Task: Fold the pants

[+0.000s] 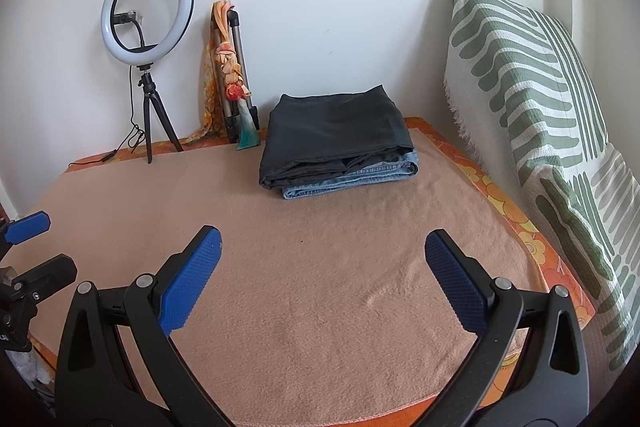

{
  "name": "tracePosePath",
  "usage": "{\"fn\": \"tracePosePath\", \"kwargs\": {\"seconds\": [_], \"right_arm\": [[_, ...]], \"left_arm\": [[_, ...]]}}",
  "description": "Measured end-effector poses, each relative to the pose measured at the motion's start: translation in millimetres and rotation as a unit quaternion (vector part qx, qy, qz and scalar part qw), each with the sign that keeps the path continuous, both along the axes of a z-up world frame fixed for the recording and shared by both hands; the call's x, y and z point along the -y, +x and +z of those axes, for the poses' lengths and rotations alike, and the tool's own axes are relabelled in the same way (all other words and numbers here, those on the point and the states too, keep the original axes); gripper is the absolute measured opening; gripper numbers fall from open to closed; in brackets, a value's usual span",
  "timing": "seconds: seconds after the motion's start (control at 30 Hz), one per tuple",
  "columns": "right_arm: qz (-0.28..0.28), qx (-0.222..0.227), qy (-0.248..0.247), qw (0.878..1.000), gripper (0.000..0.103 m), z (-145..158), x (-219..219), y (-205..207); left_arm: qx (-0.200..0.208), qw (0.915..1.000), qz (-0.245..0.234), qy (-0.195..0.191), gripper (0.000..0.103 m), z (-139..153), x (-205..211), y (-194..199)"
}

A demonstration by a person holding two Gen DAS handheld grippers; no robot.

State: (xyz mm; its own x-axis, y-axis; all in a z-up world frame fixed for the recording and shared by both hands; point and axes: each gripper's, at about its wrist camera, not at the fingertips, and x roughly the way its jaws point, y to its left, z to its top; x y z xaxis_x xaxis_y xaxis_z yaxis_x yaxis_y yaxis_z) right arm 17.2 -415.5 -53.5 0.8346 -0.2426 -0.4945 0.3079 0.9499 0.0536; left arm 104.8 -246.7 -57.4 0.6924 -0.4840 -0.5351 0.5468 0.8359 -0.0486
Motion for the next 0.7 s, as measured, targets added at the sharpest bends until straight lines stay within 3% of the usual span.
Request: {"fn": "tracePosePath", "kwargs": {"seconds": [0.7], "right_arm": [[0.011, -0.005, -0.003, 1.000, 0.103, -4.1, -7.9, 5.9]], "left_arm": [[0.007, 0.9999, 0.014, -0.006, 0.100, 4.6, -9.7, -1.7]]}}
